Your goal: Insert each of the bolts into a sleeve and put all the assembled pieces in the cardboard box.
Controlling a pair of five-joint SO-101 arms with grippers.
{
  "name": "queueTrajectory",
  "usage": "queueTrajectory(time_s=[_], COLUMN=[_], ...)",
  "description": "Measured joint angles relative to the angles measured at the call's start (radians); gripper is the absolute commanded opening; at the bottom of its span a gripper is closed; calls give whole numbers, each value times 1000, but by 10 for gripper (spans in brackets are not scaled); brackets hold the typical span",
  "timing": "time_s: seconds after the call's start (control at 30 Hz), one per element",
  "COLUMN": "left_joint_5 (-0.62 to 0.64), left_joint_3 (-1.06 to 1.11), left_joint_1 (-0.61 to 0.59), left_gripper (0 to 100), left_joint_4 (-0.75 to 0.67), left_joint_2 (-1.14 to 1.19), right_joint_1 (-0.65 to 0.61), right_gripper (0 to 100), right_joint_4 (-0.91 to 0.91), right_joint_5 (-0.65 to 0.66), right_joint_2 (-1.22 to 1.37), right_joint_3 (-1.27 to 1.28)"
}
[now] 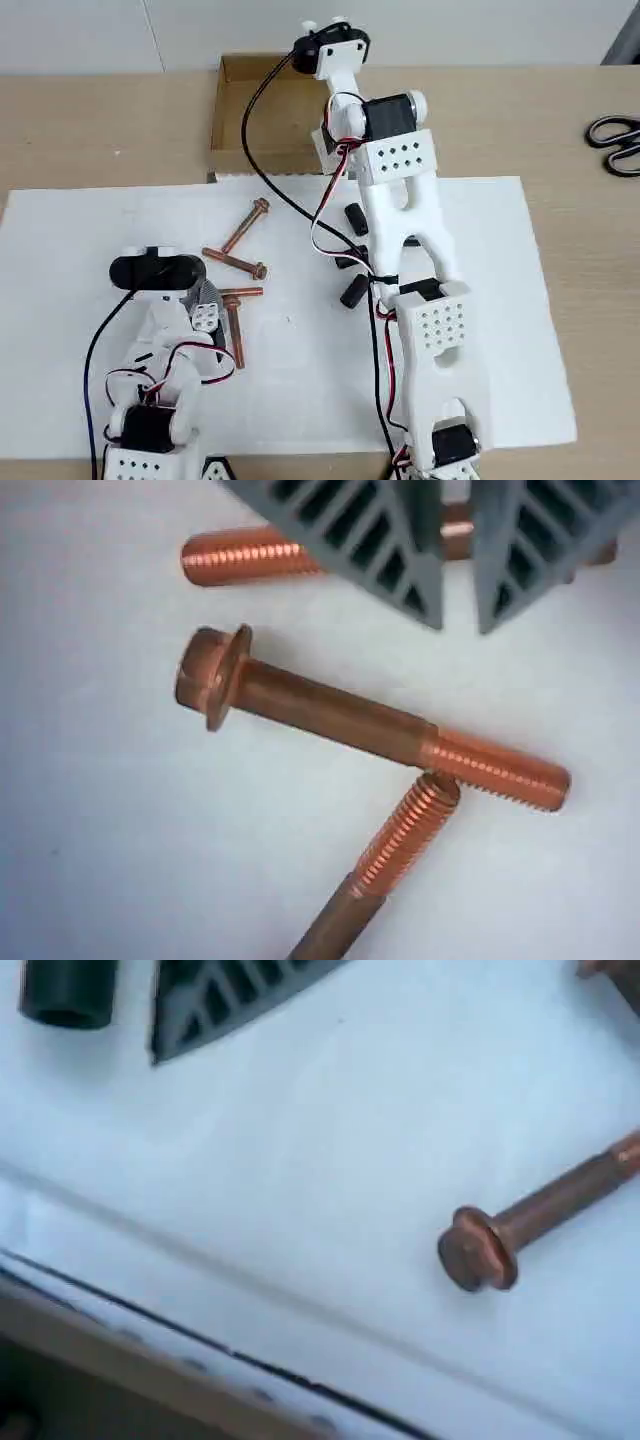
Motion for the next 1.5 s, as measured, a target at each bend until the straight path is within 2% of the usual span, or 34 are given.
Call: queueTrajectory(time_s=[0.13, 0.33, 0.57, 0.77, 1.3, 1.5], left_joint_5=[0, 0, 0, 0, 0, 0], left_joint_3=[0, 0, 0, 0, 0, 0], left_joint_1=[0, 0, 0, 0, 0, 0], left_gripper=[7, 7, 7, 7, 7, 7], left_joint_4=[0, 0, 0, 0, 0, 0], left_joint_2=[0, 0, 0, 0, 0, 0], right_joint_1=[0, 2, -28, -25, -25, -18], right_gripper=[212, 212, 212, 212, 207, 113], right_joint_4=[5, 8, 8, 8, -55, -91], right_joint_5=[-29, -26, 86, 127, 189, 210], right_joint_2=[0, -18, -91, -91, -17, 26], right_joint_3=[14, 222, 382, 465, 470, 470])
